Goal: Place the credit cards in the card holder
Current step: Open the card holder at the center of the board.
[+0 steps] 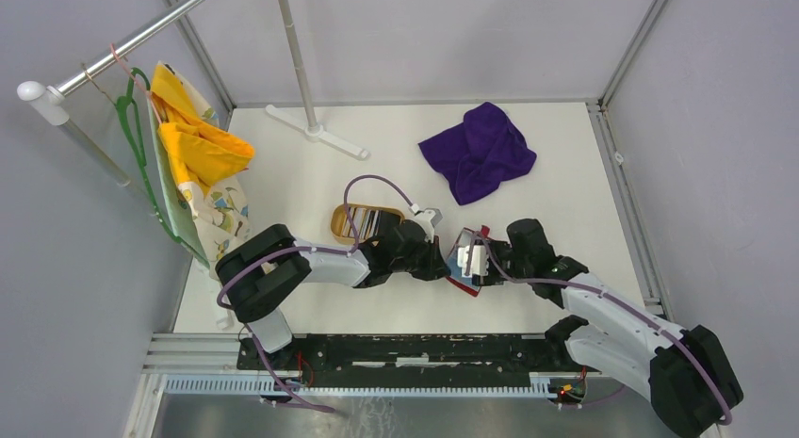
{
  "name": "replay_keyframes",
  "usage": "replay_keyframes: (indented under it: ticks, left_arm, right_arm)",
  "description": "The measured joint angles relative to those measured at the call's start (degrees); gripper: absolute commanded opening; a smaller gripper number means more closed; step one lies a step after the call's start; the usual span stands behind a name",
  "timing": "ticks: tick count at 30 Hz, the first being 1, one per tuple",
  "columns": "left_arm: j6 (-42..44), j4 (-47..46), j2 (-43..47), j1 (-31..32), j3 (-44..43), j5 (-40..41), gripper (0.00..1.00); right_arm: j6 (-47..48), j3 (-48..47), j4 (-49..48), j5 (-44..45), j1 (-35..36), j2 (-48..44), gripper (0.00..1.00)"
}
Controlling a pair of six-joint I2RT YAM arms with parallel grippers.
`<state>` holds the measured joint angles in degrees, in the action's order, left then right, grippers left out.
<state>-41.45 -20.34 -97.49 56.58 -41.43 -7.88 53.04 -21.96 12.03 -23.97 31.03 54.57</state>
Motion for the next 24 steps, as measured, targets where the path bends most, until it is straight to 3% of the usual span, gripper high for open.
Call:
replay_keyframes:
  ticks: [6, 13, 20, 24]
  left_arm:
    - [0.0, 0.1, 0.0, 0.0, 0.1, -0.2, 0.02]
    - [0.0, 0.4, 0.0, 0.0, 0.2, -0.3, 0.02]
    - [0.1, 0.6, 0.0, 0.0, 0.2, -0.2, 0.02]
    - [0.9, 1.6, 0.0, 0.0, 0.1, 0.3, 0.02]
  right_arm:
    - [-3.7, -0.1, -2.9, 2.9, -2.5, -0.7, 0.47]
    - [-6.9, -0.9, -4.1, 4.5, -4.4, 1.2, 0.54]
    - [-9.0, -3.1, -2.4, 0.9, -6.7, 4.0, 0.58]
    - [-9.8, -4.0, -0.5, -5.4, -7.8, 4.6, 0.55]
